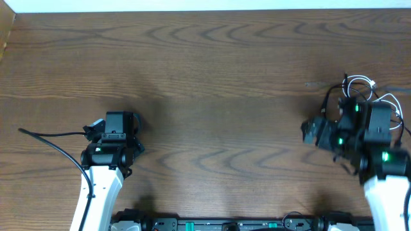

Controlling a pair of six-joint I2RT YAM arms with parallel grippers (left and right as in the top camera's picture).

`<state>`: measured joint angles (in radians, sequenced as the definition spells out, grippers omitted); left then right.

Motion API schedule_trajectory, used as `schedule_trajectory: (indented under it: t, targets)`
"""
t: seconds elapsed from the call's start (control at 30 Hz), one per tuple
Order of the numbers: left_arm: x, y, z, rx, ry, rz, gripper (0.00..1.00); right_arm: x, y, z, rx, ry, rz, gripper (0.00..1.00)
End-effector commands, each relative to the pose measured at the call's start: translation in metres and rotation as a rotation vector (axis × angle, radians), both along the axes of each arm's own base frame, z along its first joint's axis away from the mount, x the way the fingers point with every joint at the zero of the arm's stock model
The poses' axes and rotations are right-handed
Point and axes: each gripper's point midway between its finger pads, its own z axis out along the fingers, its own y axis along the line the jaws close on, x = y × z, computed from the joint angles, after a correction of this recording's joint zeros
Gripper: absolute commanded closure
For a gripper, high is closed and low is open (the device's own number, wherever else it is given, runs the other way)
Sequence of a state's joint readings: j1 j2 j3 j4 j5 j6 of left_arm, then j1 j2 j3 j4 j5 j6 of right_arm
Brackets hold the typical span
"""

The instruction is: Untangle cables

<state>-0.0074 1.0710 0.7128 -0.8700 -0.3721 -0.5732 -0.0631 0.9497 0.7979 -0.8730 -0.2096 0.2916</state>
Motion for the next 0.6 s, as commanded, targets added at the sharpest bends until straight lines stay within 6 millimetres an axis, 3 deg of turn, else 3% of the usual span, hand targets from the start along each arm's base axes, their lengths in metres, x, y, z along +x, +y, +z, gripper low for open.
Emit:
schedule_trajectory:
  t: [0.0, 0.27, 0.57]
  targets:
    - [0.000, 0.004, 0.003, 0.018, -0.005, 0.017, 0.02, -0.028, 0.003, -0.021, 0.002, -0.003, 0.006, 0.01]
    - [0.000, 0.004, 0.003, 0.018, -0.005, 0.017, 0.02, -0.082, 0.006, -0.071, 0.001, 0.001, 0.004, 0.01]
    - [0.000, 0.004, 0.003, 0.018, -0.005, 0.017, 0.02, -0.082, 0.006, -0.084, 0.003, -0.010, -0.003, 0.01]
